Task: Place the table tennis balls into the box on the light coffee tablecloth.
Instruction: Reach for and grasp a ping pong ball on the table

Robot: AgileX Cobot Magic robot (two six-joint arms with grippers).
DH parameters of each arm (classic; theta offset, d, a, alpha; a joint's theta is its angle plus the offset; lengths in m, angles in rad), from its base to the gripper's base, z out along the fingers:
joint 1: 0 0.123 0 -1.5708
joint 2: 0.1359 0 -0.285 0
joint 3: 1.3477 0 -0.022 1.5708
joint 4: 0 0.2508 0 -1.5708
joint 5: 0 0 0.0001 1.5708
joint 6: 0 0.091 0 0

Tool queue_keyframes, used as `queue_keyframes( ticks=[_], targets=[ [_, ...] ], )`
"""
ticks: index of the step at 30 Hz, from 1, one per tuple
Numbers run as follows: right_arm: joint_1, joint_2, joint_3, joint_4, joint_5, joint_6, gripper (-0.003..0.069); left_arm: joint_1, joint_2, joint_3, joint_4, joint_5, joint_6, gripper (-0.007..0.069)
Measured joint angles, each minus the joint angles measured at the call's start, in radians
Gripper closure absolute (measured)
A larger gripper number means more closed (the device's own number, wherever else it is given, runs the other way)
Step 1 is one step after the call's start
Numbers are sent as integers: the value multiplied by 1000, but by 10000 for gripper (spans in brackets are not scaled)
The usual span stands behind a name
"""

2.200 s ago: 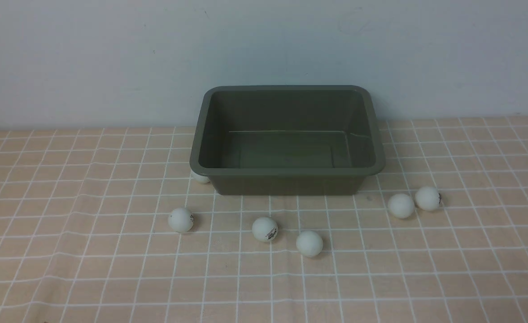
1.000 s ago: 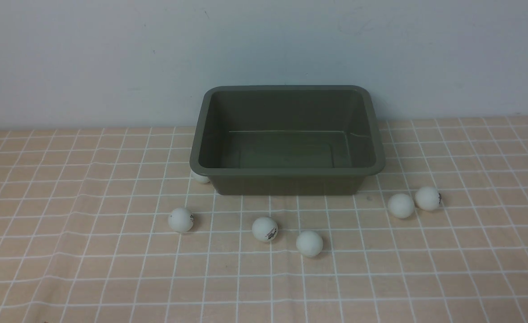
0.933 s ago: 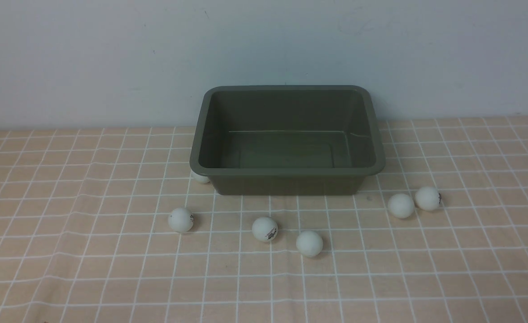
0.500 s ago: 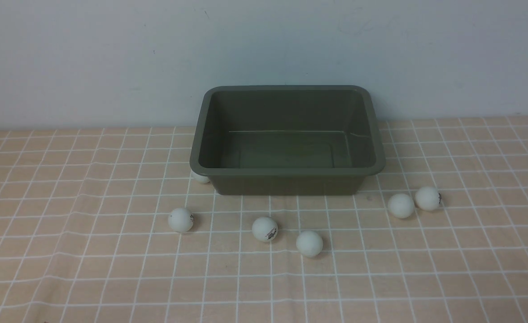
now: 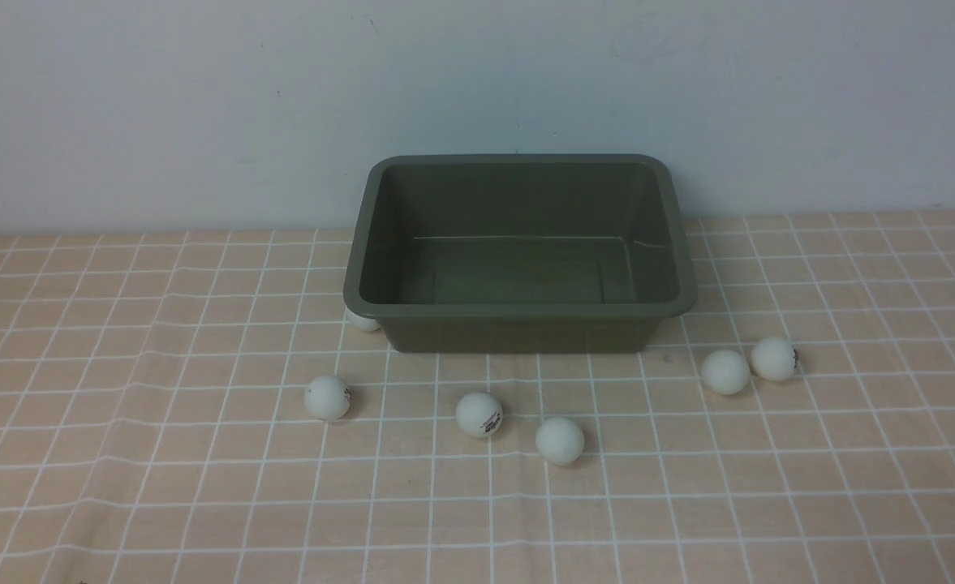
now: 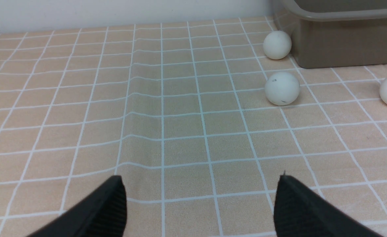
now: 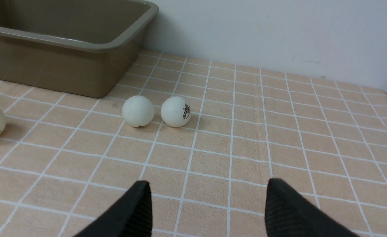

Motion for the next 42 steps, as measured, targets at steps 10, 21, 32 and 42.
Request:
queue_keyframes(
  ticks=[10, 21, 32, 42],
  targets=[
    [0, 0, -208, 134, 54, 27, 231, 0, 0, 0, 0, 0, 0, 113],
    [0, 0, -483, 215, 209, 49, 231, 0, 0, 0, 0, 0, 0, 113],
    [0, 0, -483, 379, 225, 49, 231, 0, 0, 0, 1, 0, 0, 113],
    [0, 0, -483, 418, 226, 49, 231, 0, 0, 2, 102, -33, 110, 113]
  ],
)
